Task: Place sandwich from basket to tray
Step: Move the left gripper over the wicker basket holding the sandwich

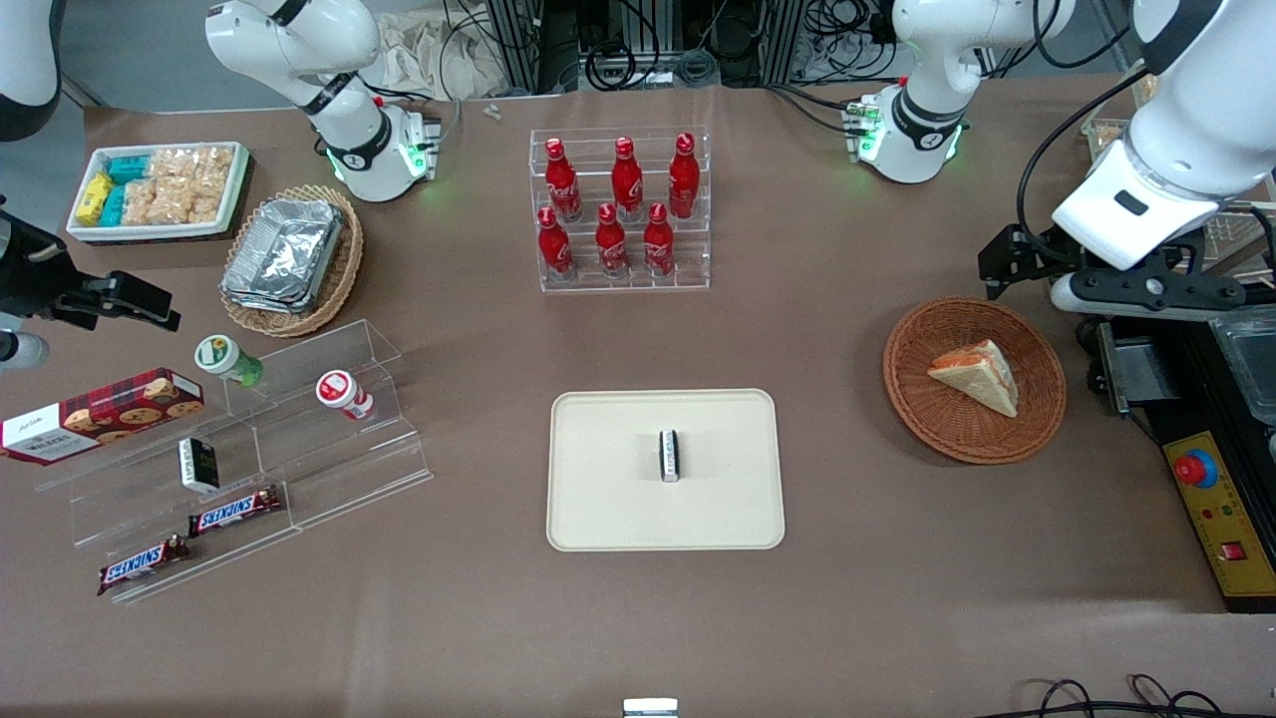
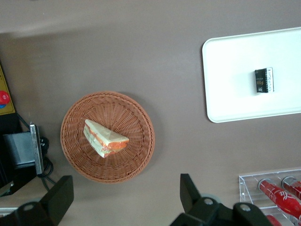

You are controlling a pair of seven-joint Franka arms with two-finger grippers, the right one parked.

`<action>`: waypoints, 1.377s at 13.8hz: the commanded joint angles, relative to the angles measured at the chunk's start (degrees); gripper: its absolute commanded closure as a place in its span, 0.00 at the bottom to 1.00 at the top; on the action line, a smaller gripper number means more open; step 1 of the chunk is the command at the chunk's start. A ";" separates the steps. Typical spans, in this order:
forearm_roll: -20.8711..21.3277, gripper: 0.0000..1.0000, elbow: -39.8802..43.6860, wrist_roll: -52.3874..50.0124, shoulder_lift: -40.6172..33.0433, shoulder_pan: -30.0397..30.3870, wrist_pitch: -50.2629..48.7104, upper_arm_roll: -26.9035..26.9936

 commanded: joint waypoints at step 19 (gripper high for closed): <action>0.86 0.00 -21.11 -30.43 -8.54 0.71 9.52 12.38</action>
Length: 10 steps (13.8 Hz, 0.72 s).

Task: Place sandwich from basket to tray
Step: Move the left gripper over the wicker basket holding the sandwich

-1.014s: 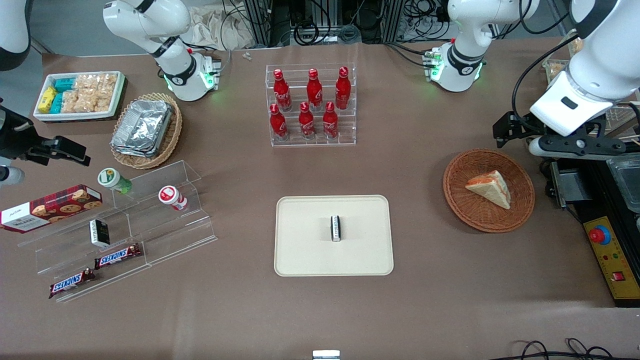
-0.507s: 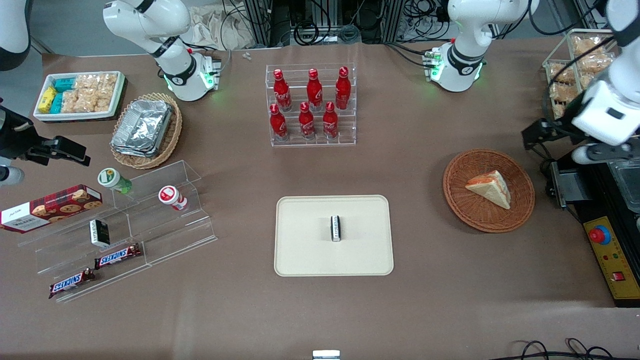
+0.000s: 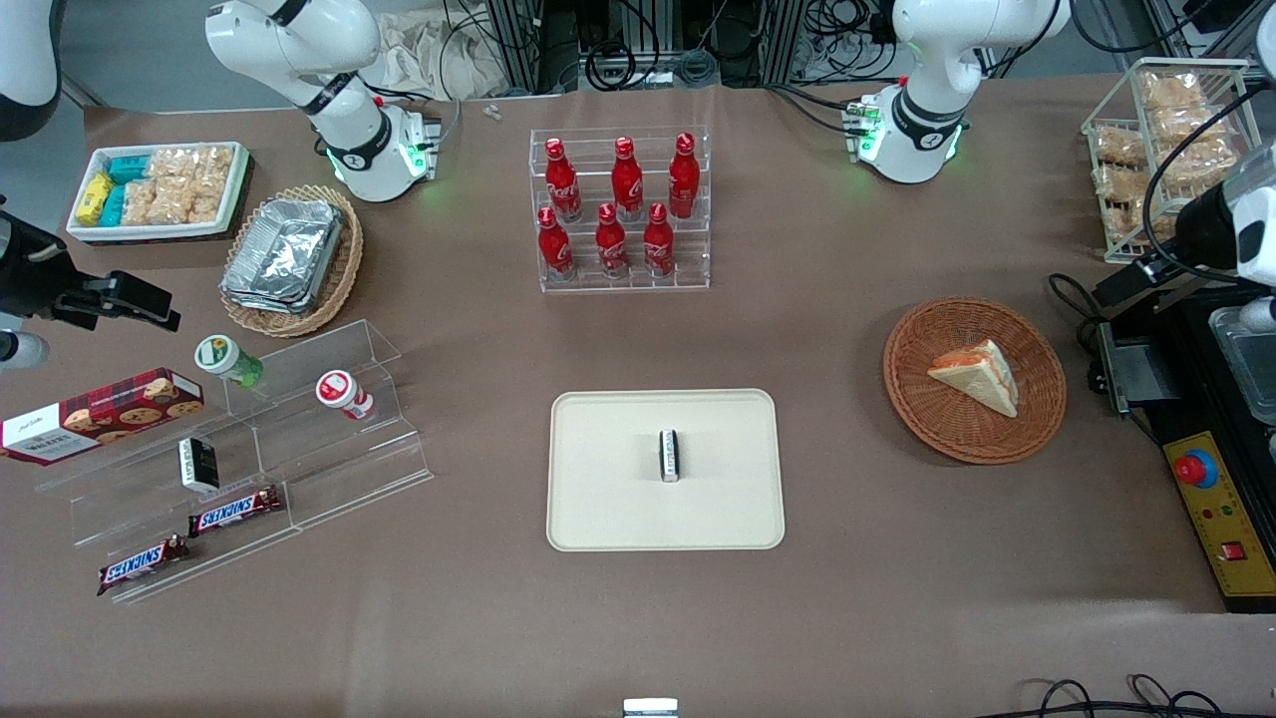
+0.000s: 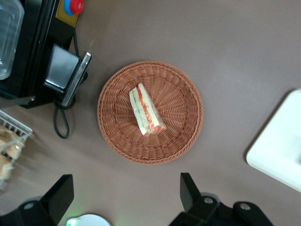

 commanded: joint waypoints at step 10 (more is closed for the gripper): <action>-0.23 0.00 -23.47 -23.30 2.27 0.49 25.63 0.54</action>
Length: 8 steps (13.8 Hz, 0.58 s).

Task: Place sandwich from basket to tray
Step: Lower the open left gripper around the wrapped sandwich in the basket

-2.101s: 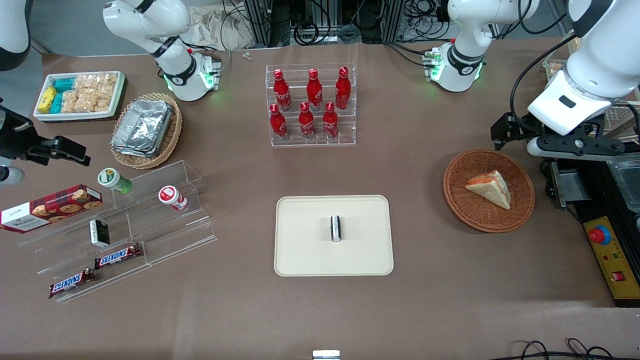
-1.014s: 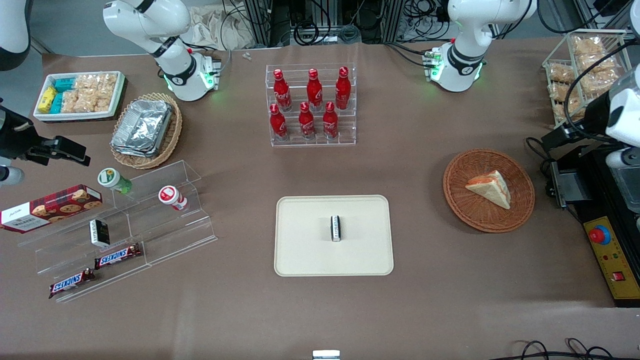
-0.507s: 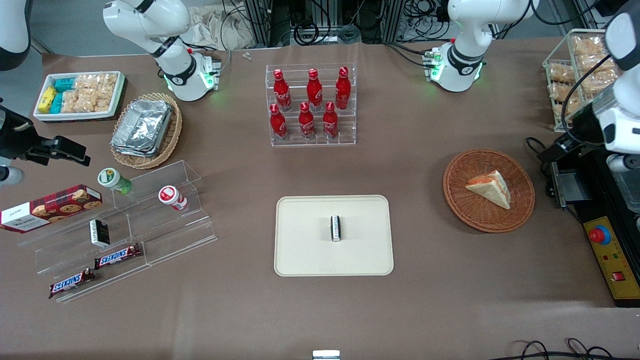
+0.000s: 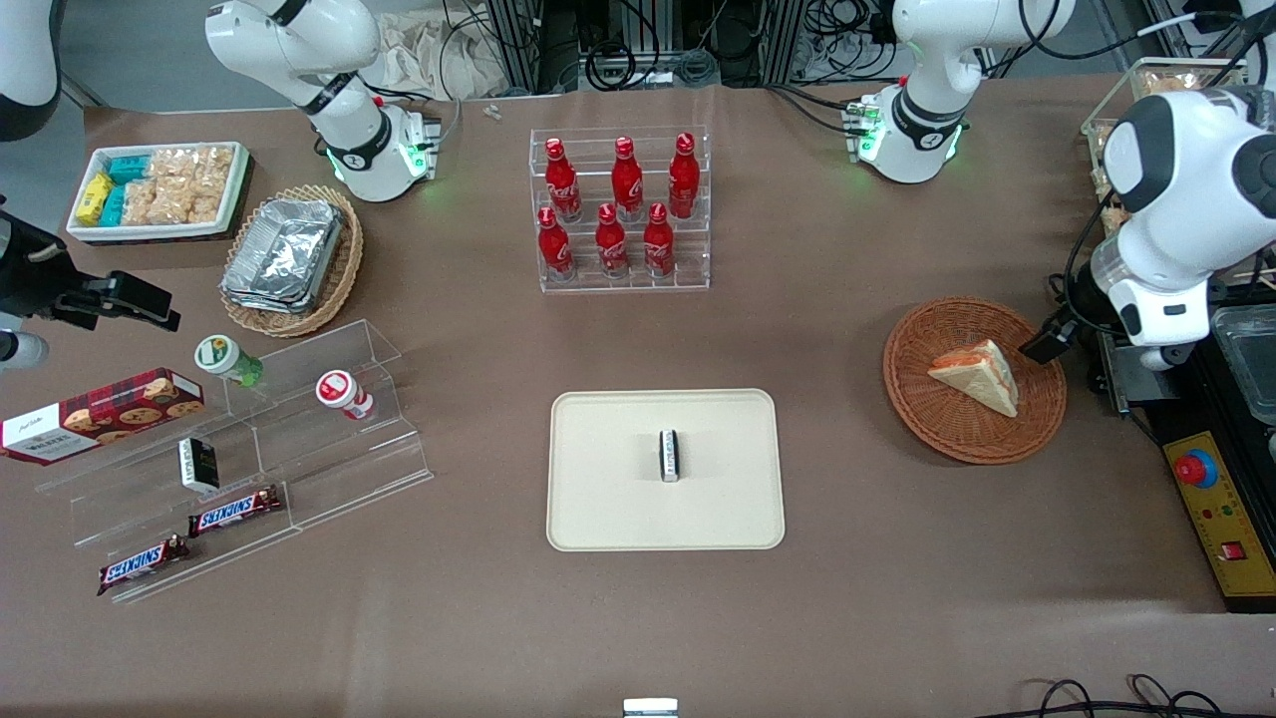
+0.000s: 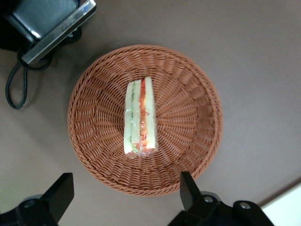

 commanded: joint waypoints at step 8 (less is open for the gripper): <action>-3.04 0.00 -1.20 -2.32 10.32 0.67 8.02 0.43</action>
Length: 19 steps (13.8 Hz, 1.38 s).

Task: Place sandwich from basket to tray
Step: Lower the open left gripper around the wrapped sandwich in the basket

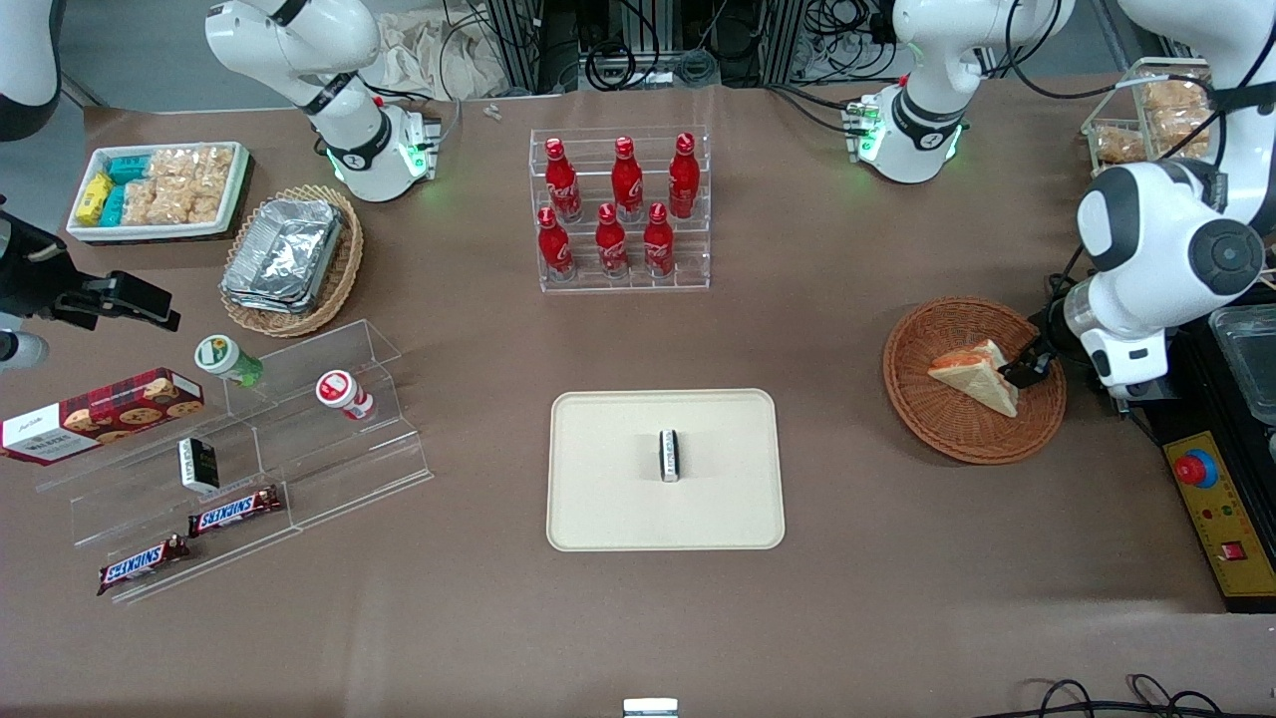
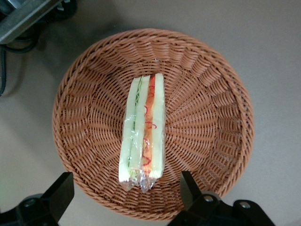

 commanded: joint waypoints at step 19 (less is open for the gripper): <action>0.44 0.00 -0.38 -9.81 8.57 -1.45 4.67 -0.18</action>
